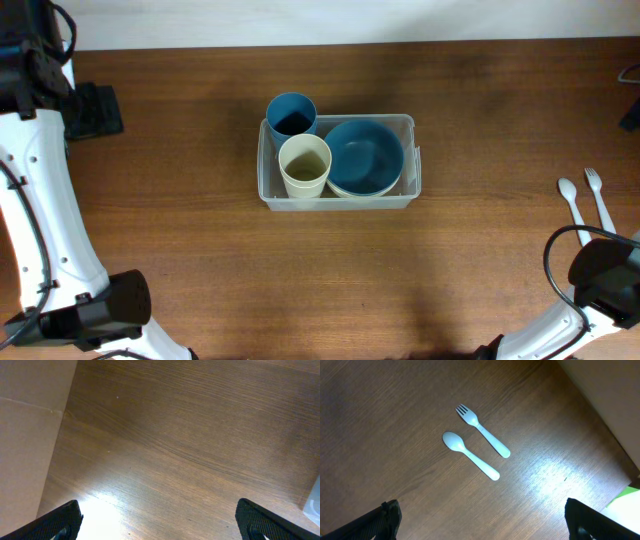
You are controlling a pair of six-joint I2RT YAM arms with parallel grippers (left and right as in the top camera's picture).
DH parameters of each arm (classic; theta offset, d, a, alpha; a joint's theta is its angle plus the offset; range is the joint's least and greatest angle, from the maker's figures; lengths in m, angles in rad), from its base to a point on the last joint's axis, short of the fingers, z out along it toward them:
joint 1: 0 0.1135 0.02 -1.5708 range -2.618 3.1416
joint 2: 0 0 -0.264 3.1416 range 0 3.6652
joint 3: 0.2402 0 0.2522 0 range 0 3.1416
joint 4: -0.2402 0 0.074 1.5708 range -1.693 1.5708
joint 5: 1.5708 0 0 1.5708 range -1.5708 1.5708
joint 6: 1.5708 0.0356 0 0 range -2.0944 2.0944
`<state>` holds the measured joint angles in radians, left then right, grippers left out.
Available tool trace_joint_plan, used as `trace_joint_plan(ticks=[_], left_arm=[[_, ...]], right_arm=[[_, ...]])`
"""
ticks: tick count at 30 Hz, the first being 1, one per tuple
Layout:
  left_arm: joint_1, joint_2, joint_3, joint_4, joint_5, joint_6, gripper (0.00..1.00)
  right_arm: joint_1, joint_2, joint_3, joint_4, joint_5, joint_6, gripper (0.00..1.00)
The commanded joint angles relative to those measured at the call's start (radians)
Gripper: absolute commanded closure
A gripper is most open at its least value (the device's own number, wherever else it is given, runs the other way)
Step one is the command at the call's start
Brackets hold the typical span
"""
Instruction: Pack container
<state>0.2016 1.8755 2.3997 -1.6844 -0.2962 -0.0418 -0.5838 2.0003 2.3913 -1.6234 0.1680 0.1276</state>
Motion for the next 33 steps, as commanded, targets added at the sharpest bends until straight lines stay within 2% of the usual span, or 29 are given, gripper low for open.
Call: trace_joint_plan(ticks=[1,9,15,28,33], left_arm=[[0.005,-0.025,0.016,0.01,-0.022,0.002,0.0],[0.004,-0.025,0.016,0.008,-0.022,0.002,0.0],[0.004,-0.025,0.016,0.007,-0.022,0.002,0.0],[0.004,-0.025,0.016,0.007,-0.022,0.002,0.0],[0.004,-0.025,0.016,0.007,-0.022,0.002,0.0]], right_arm=[[0.0,0.003,-0.004,0.0,0.013,0.0,0.01],[0.0,0.003,-0.004,0.001,0.013,0.0,0.01],[0.0,0.003,-0.004,0.098,0.016,0.0,0.01],[0.001,0.003,-0.004,0.102,0.0,0.003,0.01],[0.001,0.003,-0.004,0.105,-0.073,0.003,0.01]])
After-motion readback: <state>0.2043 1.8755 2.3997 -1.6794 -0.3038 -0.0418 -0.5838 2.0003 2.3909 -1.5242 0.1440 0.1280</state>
